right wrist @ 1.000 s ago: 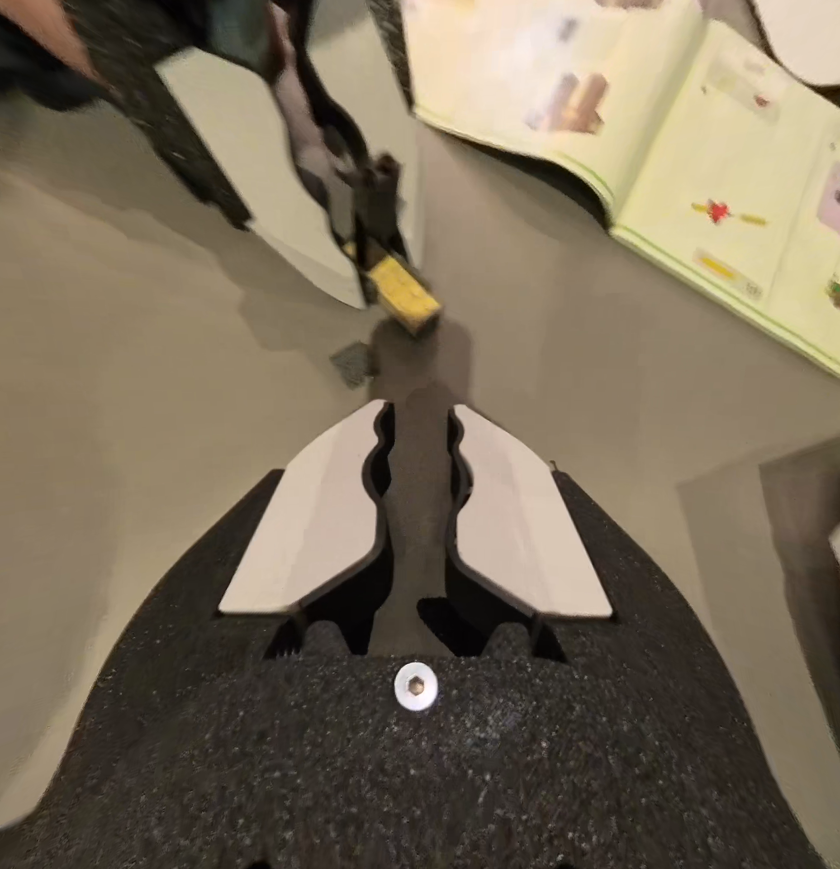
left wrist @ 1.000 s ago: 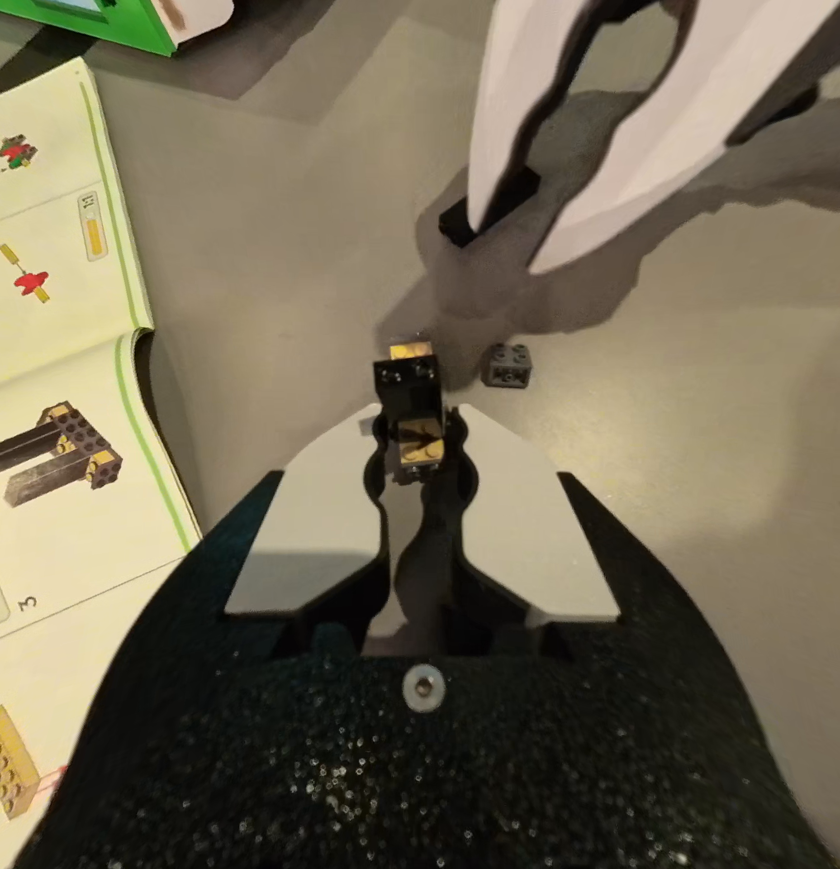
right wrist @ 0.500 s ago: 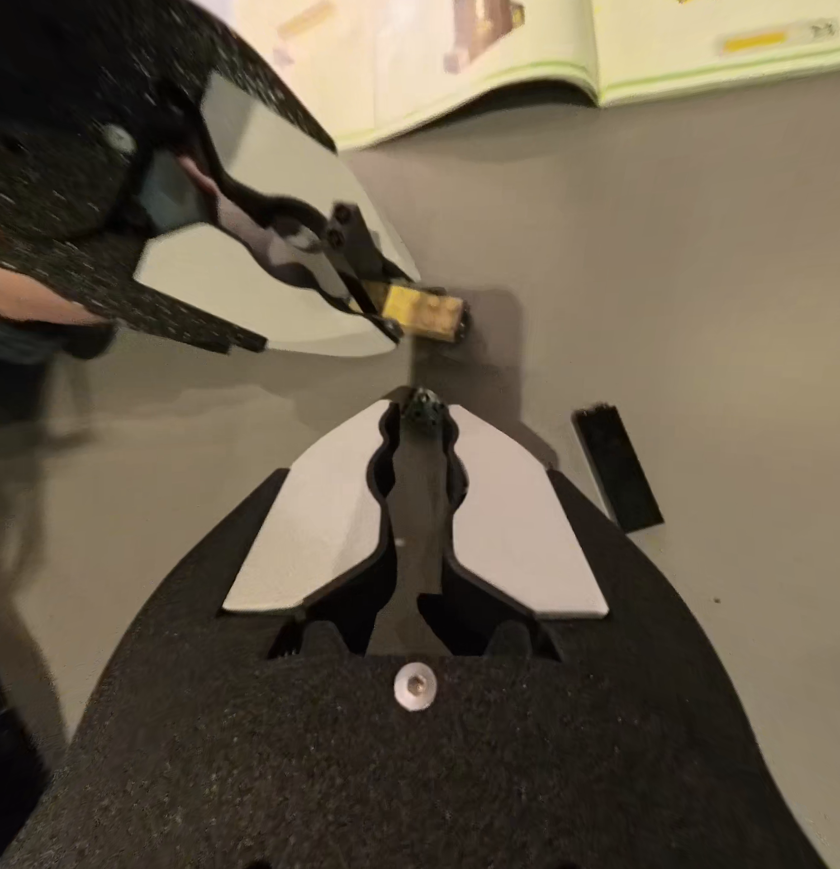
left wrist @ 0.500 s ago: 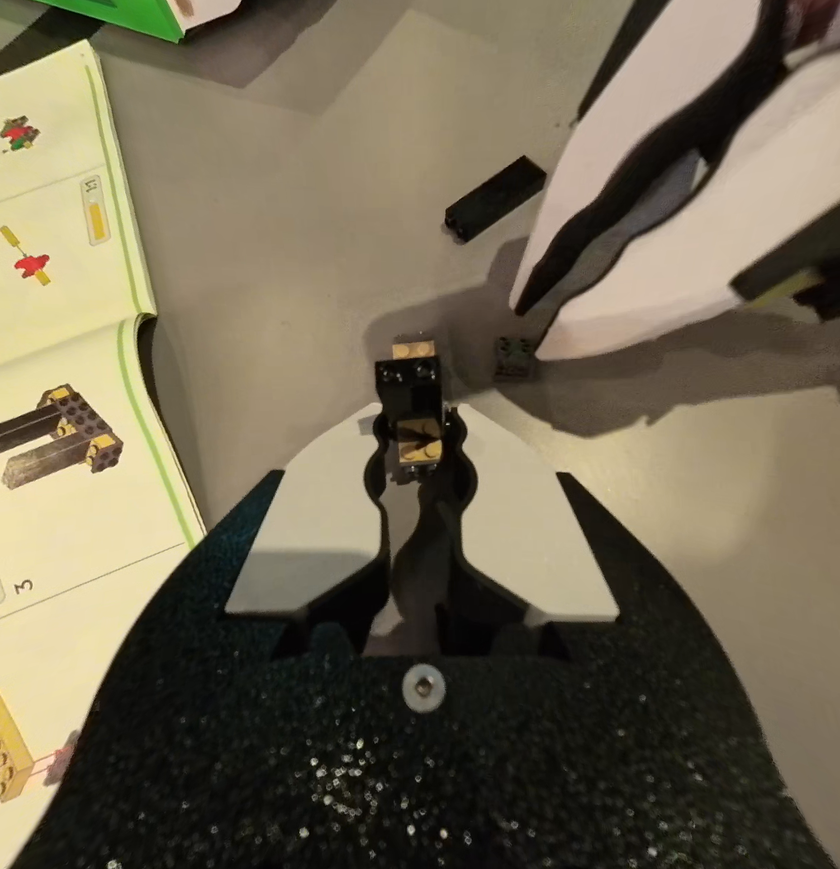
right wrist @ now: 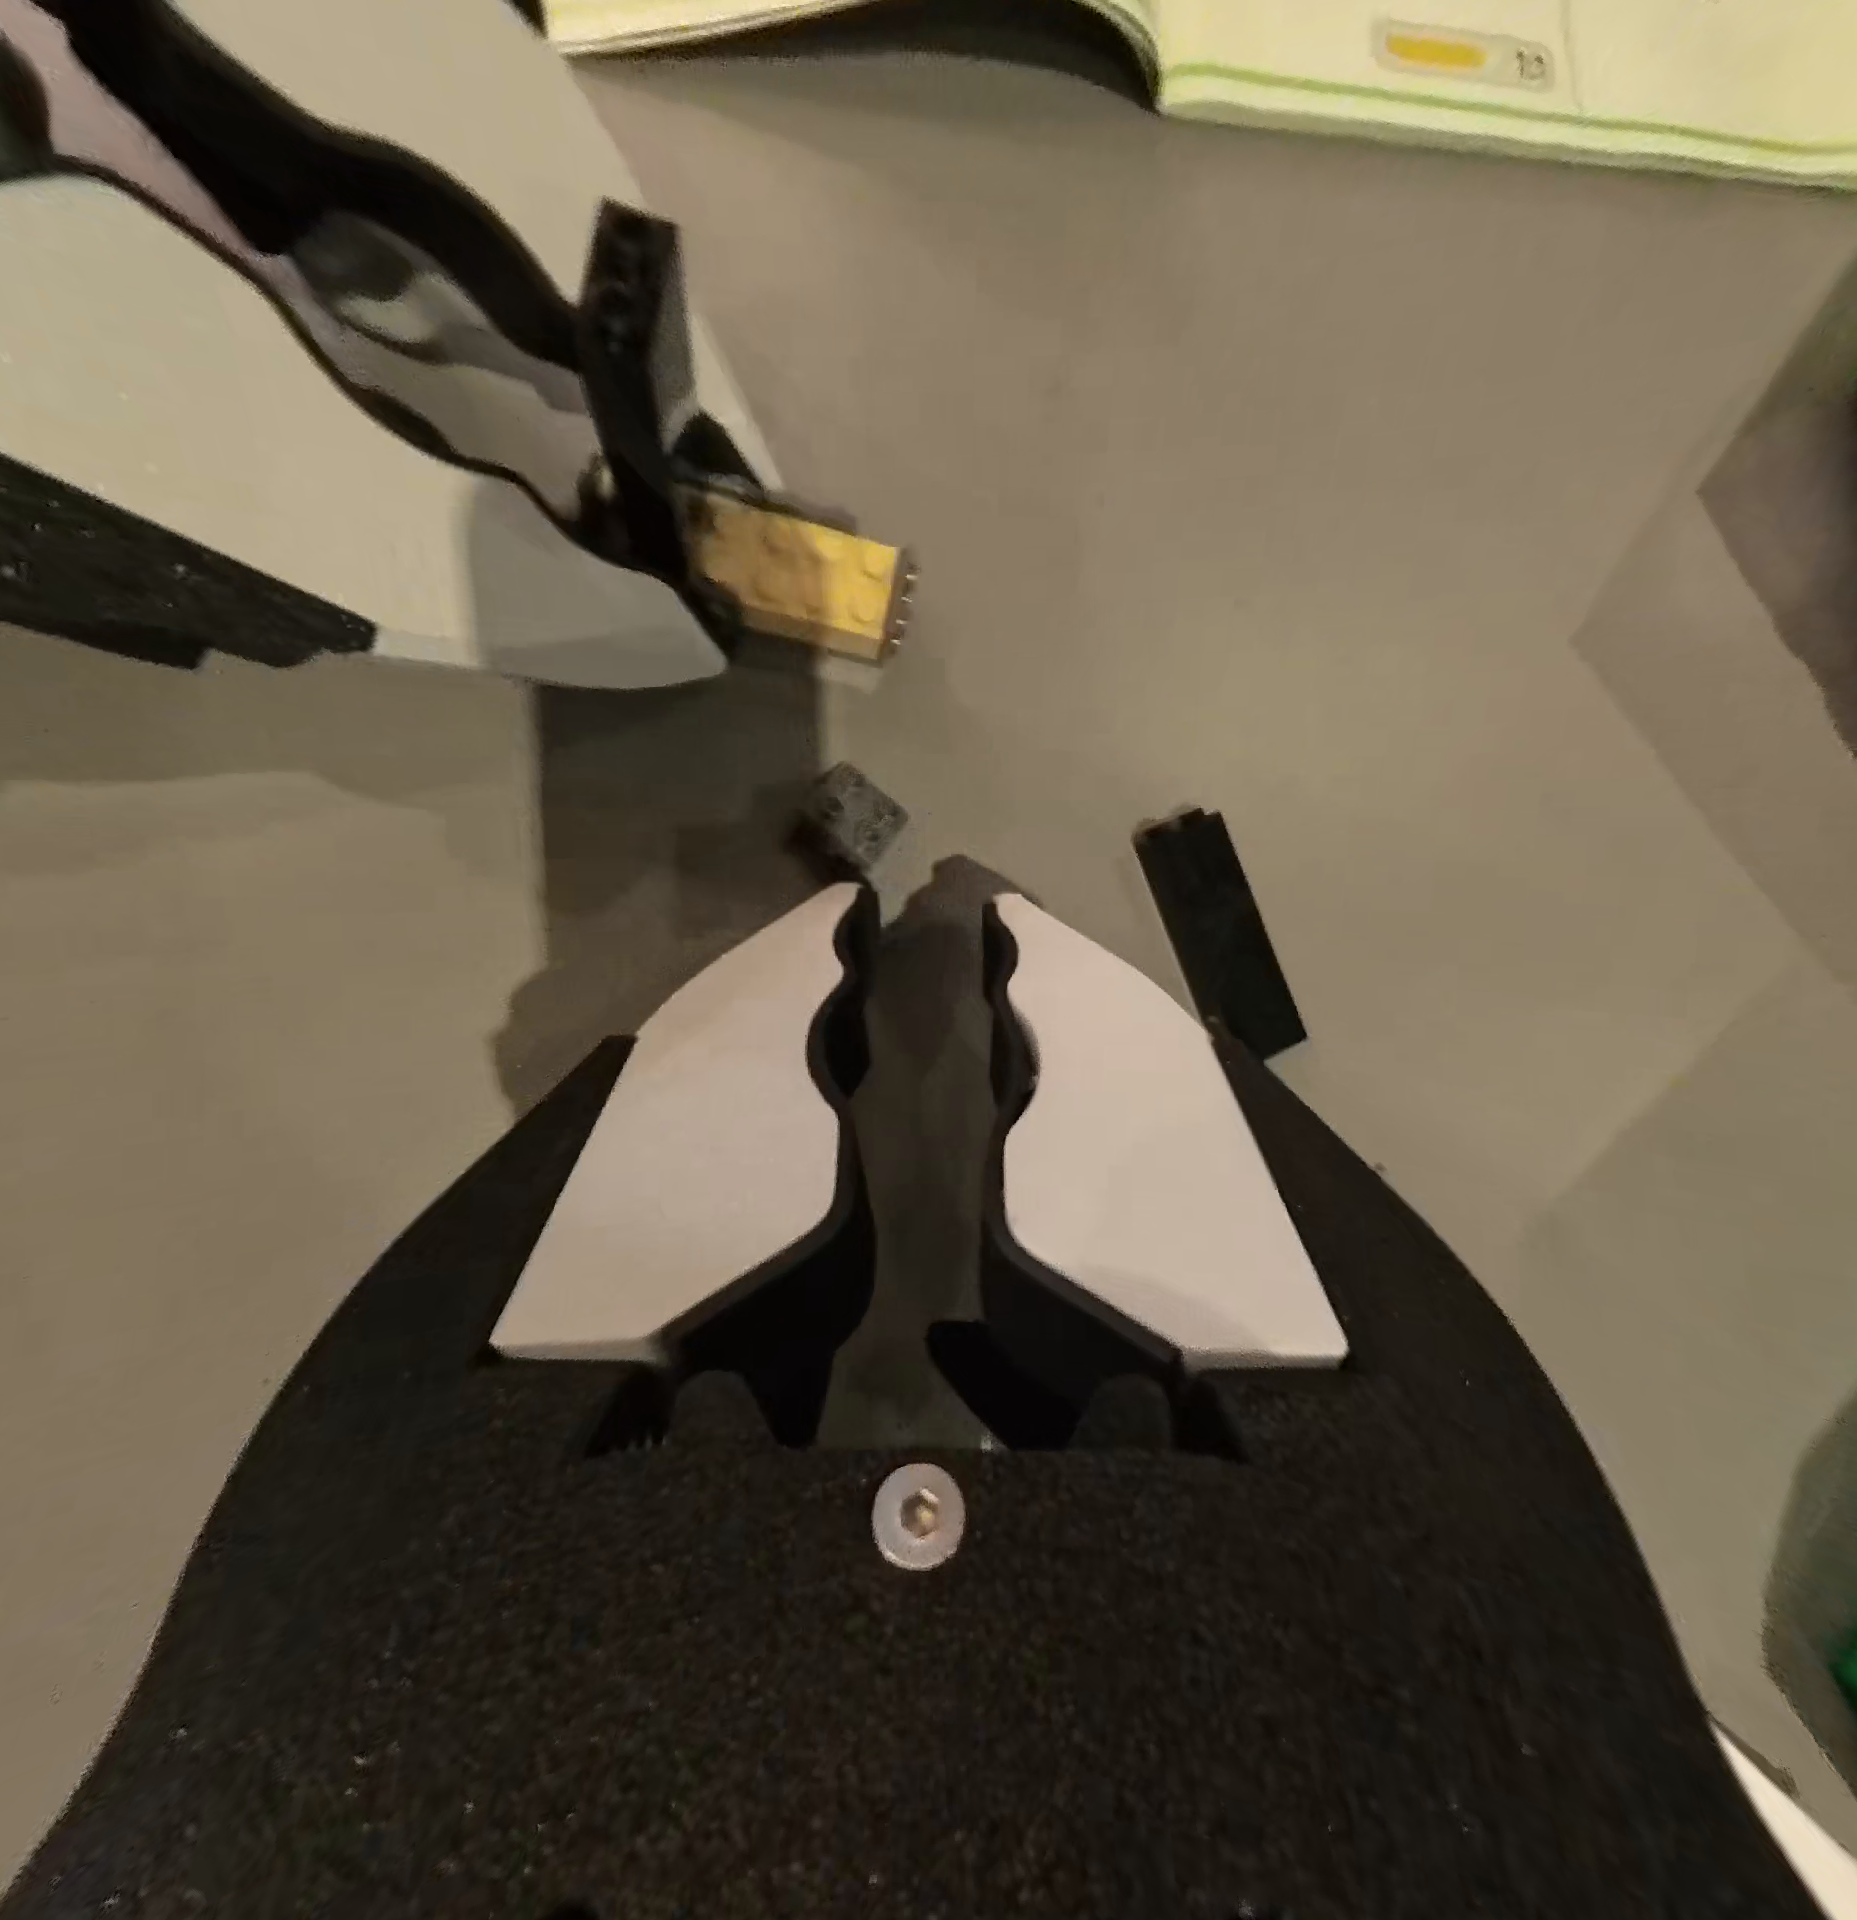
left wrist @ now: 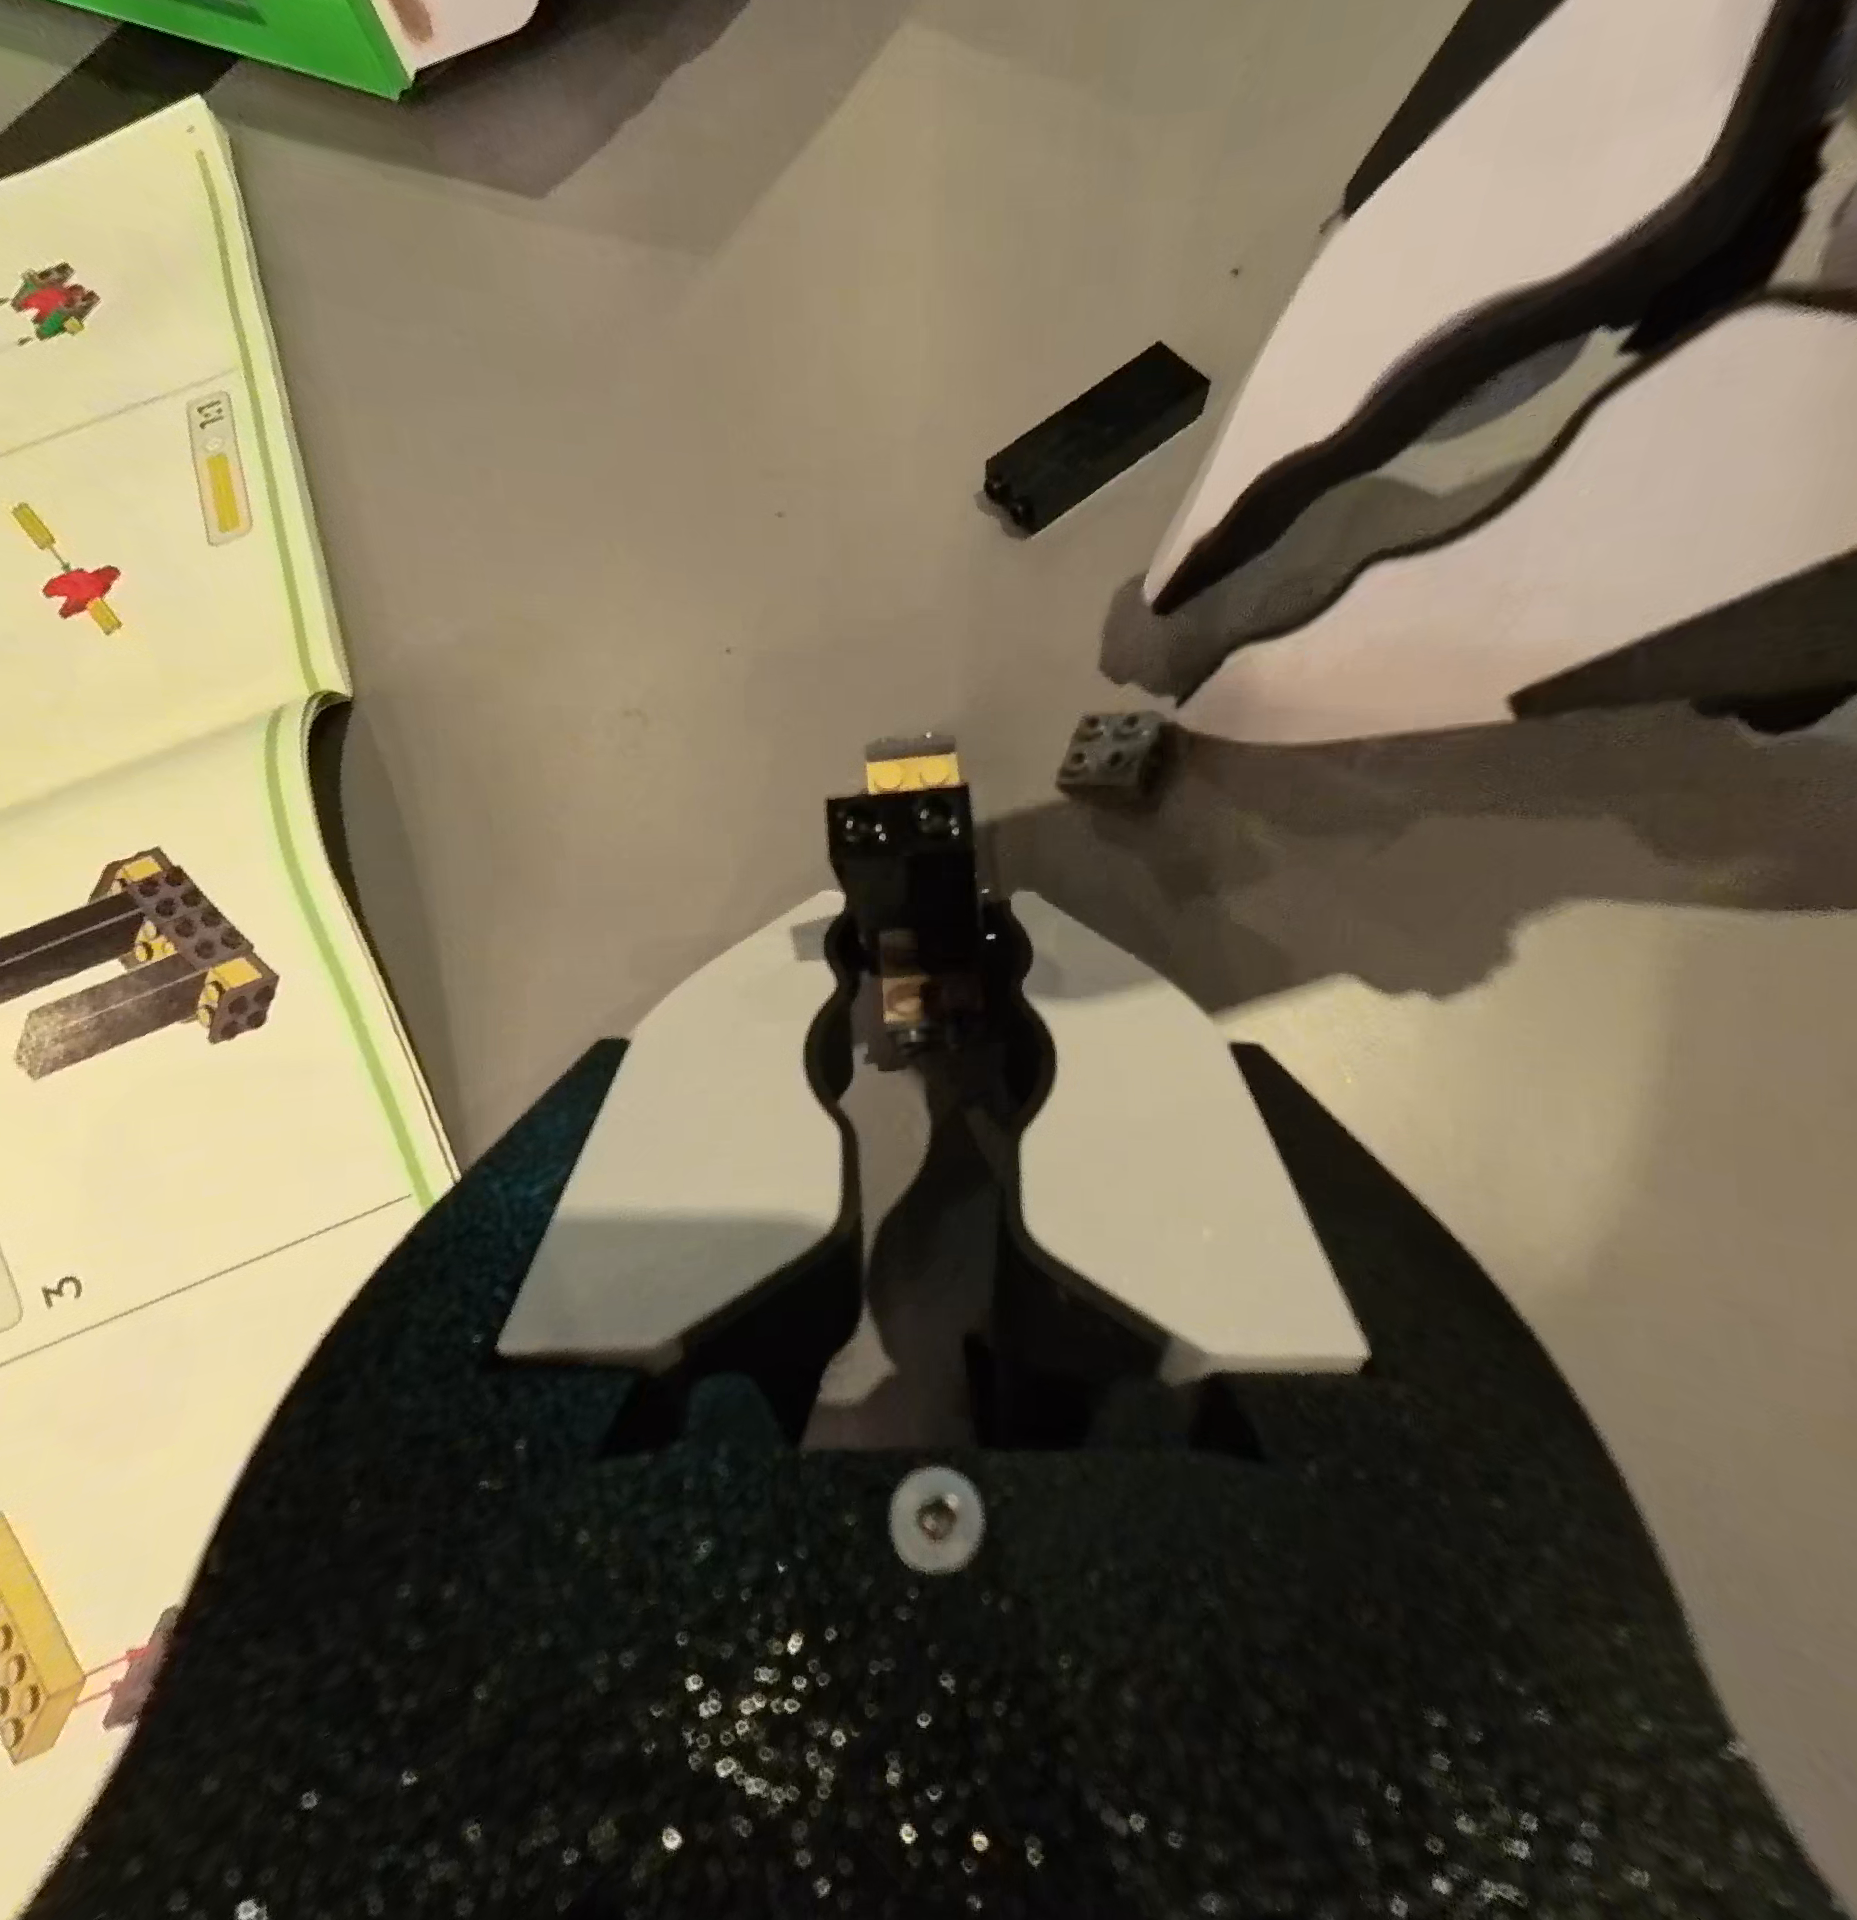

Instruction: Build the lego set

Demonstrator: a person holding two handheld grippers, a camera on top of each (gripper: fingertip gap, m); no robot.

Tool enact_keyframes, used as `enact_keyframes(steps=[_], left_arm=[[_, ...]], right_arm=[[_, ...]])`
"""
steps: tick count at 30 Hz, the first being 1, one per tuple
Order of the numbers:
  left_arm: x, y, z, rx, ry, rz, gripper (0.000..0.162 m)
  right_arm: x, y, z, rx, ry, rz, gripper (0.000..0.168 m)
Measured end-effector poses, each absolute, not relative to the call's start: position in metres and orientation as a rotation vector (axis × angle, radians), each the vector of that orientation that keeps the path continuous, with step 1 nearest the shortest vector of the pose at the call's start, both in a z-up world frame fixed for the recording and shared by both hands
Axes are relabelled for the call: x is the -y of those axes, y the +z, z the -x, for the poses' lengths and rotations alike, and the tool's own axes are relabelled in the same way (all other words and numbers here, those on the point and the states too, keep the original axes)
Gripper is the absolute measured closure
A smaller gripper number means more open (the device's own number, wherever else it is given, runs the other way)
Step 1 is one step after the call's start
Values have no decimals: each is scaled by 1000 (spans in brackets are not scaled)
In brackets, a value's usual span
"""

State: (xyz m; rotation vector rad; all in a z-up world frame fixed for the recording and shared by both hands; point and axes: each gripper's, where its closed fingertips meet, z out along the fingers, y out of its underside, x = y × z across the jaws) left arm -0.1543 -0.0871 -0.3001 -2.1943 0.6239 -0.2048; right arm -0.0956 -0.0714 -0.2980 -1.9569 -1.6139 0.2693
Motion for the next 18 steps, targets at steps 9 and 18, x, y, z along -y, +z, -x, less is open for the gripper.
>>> enact_keyframes(steps=[9,18], left_arm=[[87,-300,154,-620,-218,2198,137],[88,-300,154,-615,-243,2205,137]], right_arm=[[82,-297,107,1871,331,1698,147],[91,-291,115,1997,415,1579,153]])
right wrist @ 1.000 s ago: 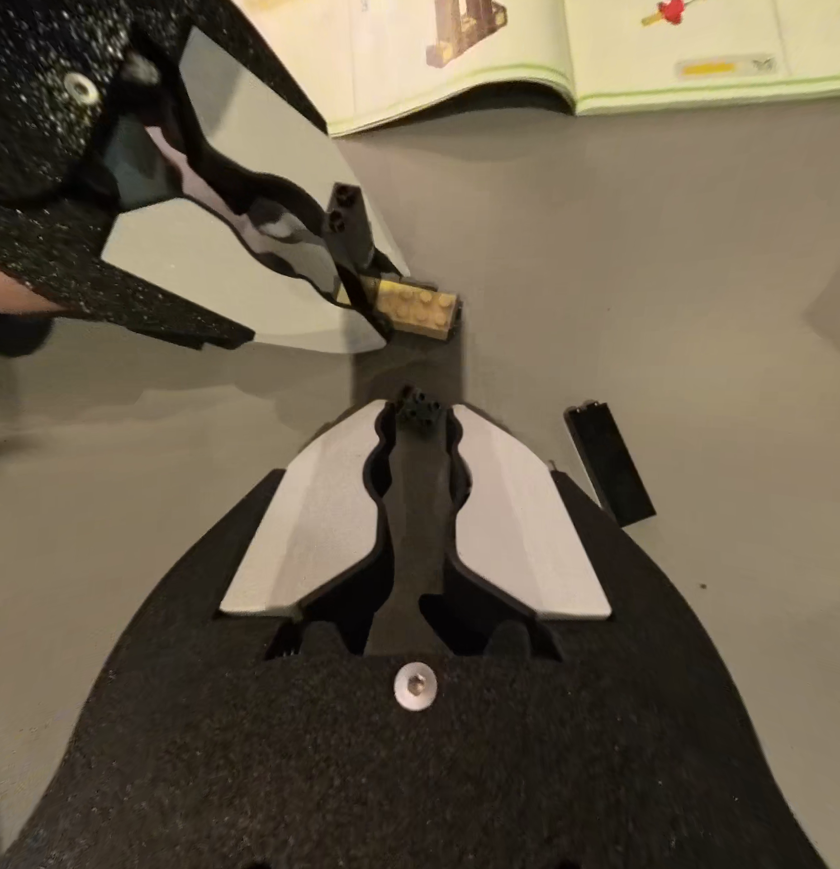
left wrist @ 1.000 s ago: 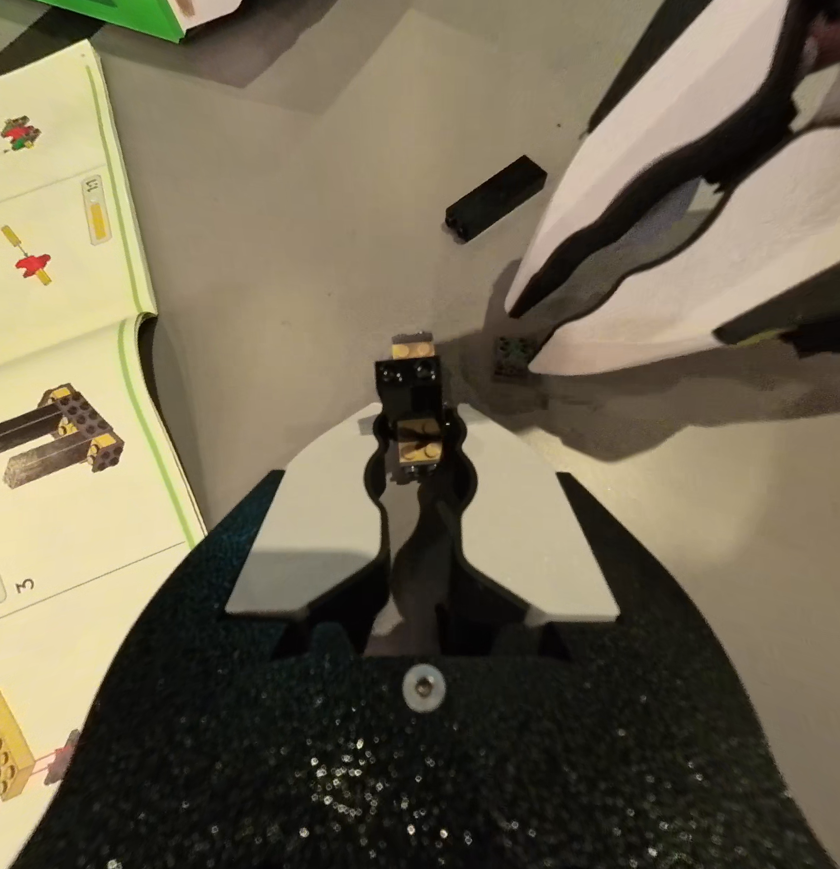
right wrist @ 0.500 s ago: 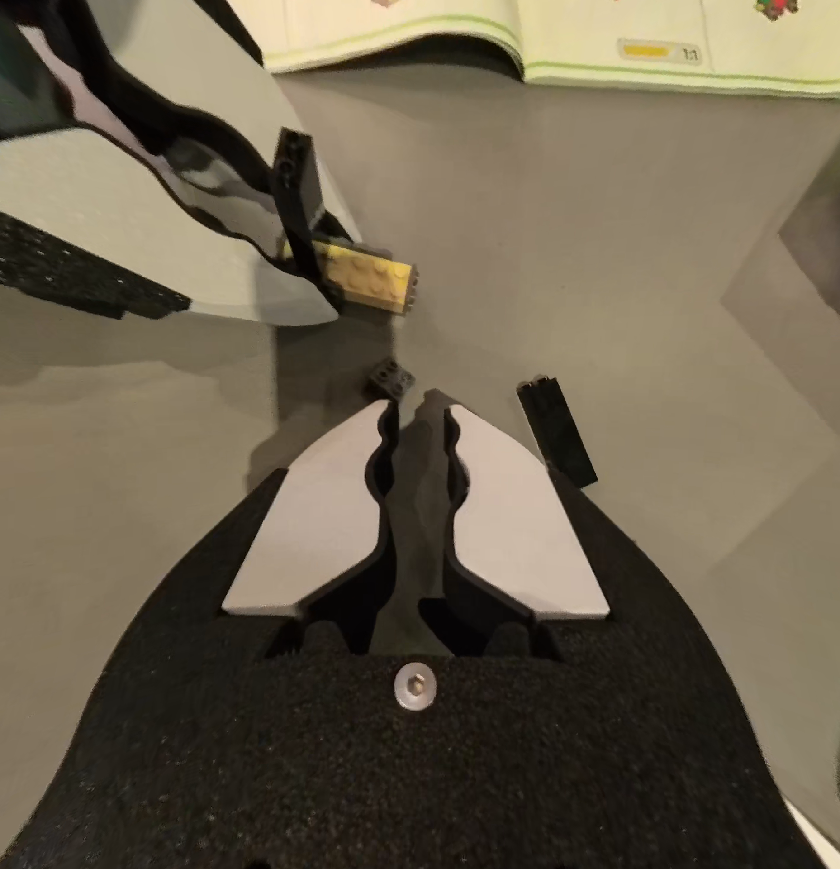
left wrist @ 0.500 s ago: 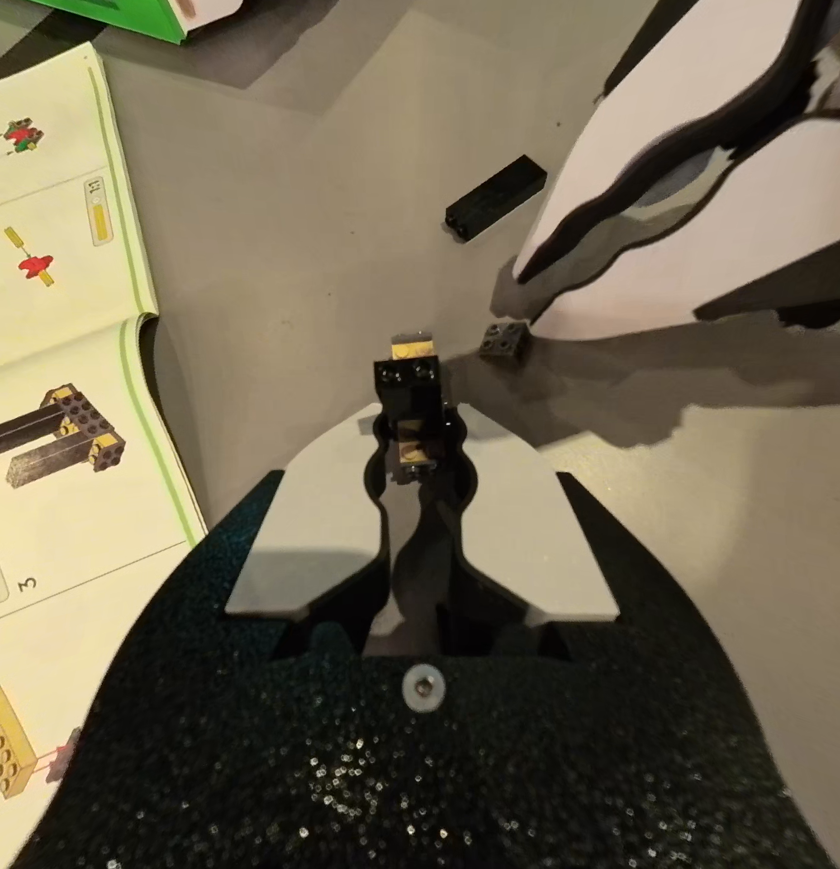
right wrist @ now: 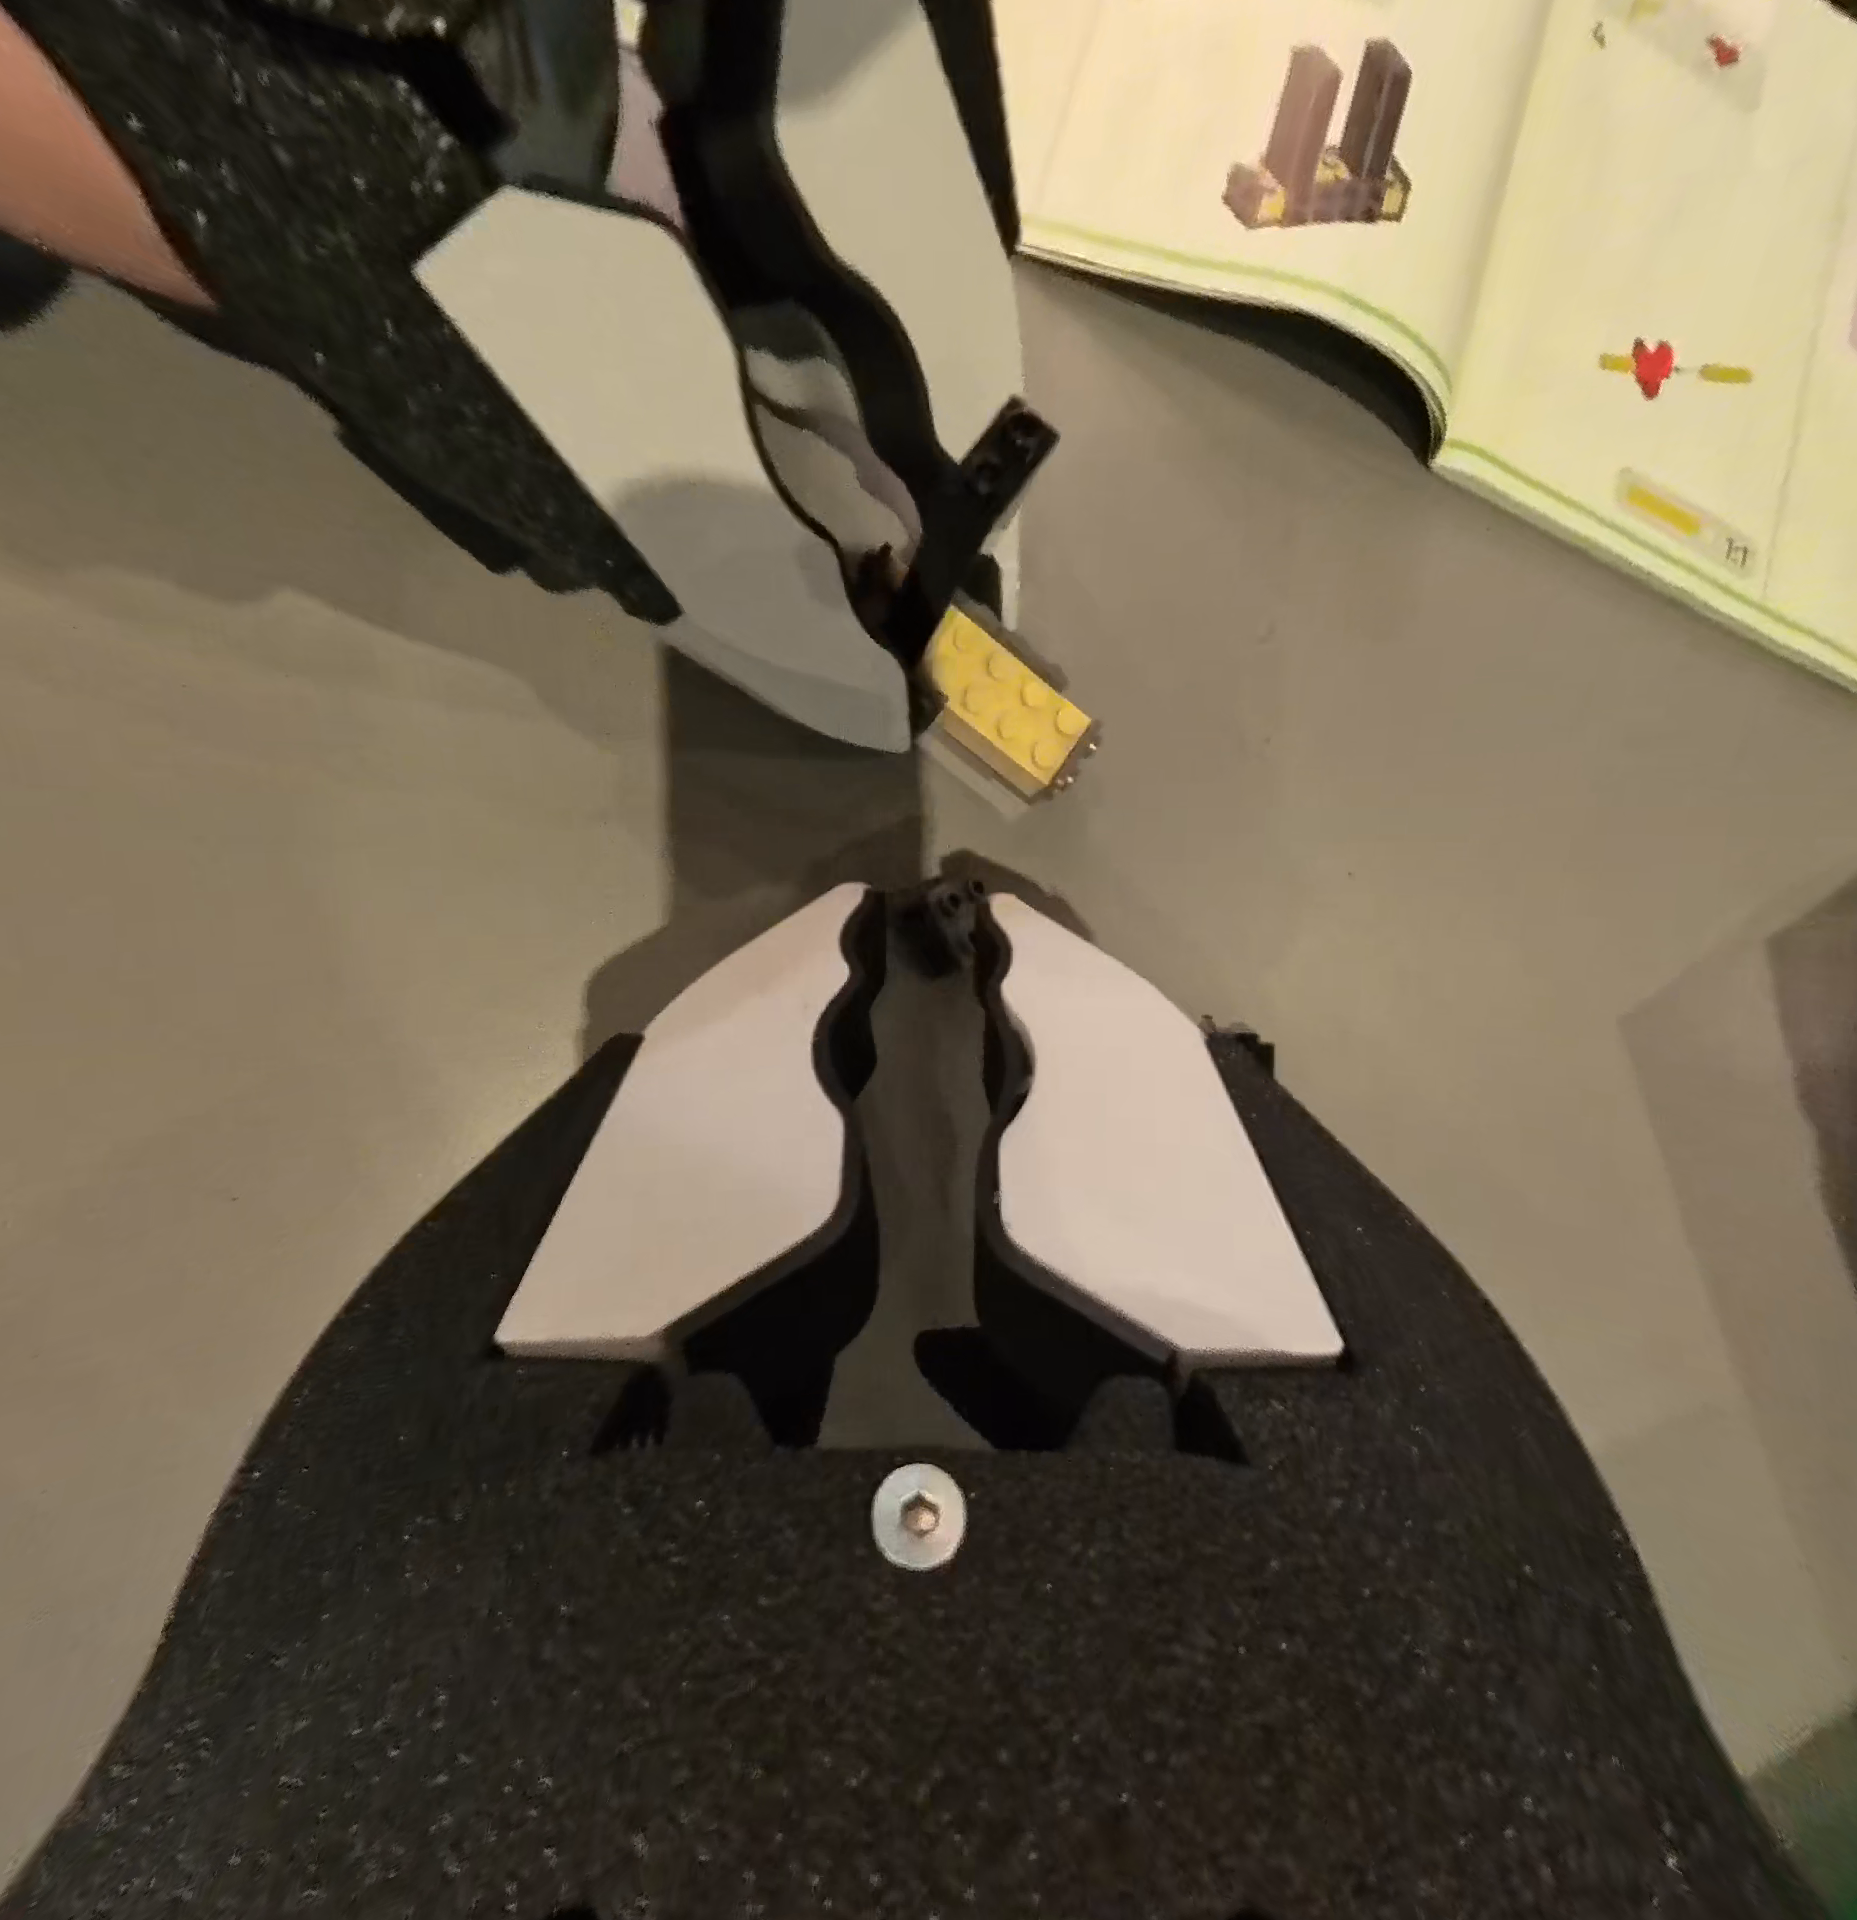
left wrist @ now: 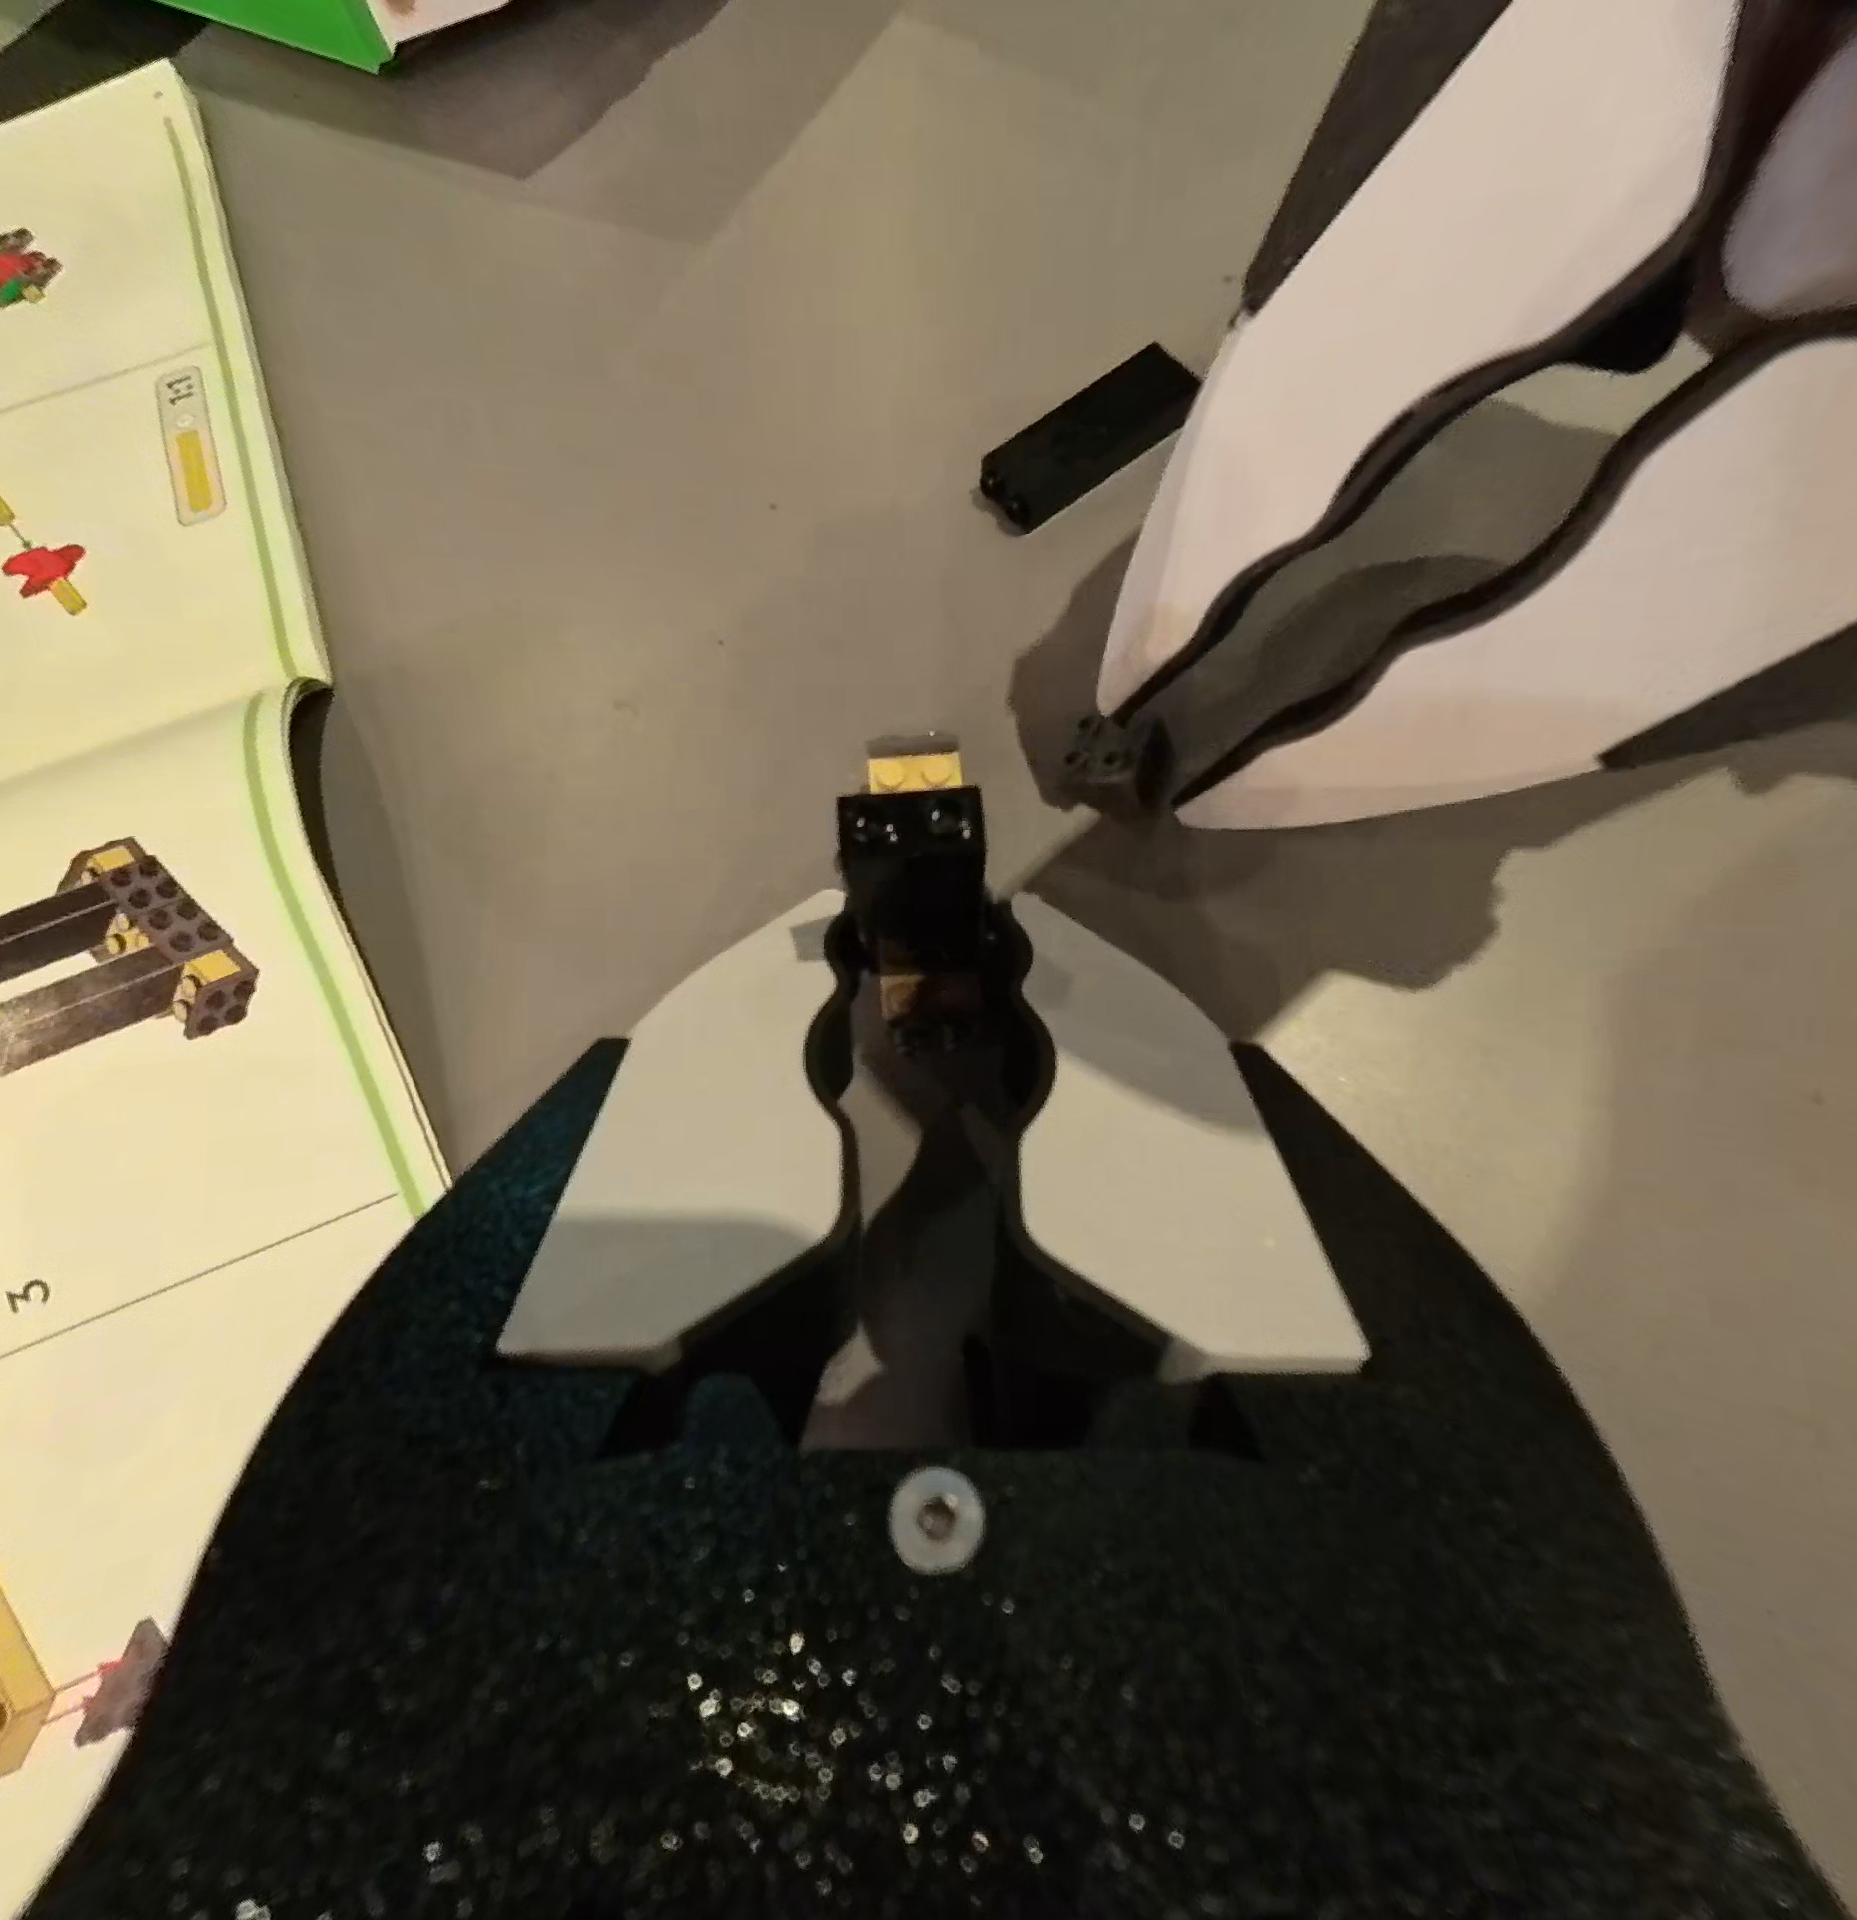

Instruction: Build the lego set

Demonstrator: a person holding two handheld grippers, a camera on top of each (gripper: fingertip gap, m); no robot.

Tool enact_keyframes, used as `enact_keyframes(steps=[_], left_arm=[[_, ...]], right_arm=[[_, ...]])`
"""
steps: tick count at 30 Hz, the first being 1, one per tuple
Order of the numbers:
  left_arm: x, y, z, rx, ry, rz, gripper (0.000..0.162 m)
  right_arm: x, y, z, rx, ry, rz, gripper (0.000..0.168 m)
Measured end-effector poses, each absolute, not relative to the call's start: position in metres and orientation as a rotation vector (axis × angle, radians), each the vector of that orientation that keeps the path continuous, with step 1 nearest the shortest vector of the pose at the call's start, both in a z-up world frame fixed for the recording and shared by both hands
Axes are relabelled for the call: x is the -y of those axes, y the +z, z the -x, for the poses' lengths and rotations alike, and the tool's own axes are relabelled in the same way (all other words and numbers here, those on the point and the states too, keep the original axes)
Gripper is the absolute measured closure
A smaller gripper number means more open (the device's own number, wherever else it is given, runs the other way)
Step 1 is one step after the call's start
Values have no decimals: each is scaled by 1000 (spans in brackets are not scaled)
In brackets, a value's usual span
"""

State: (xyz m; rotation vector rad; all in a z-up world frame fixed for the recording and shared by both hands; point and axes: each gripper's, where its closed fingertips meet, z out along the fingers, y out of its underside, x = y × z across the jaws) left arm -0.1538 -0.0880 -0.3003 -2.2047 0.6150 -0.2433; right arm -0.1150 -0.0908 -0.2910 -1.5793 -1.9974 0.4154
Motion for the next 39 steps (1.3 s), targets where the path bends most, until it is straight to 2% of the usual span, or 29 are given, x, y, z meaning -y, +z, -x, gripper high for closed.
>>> enact_keyframes(steps=[5,23,27,31,36,39], left_arm=[[88,-300,154,-614,-246,2206,137],[91,-301,153,-619,-282,2212,137],[92,-301,156,-608,-267,2213,120],[95,-301,154,-635,-301,2212,113],[94,-301,153,-654,-303,2206,118],[96,-301,149,-692,-303,2192,127]], right_arm=[[91,-300,113,2094,352,1528,148],[86,-300,116,2219,355,1465,155],[86,-300,116,2212,389,1454,155],[86,-300,116,2211,406,1418,155],[85,-299,116,2221,388,1333,155],[83,-299,115,2221,356,1271,155]])
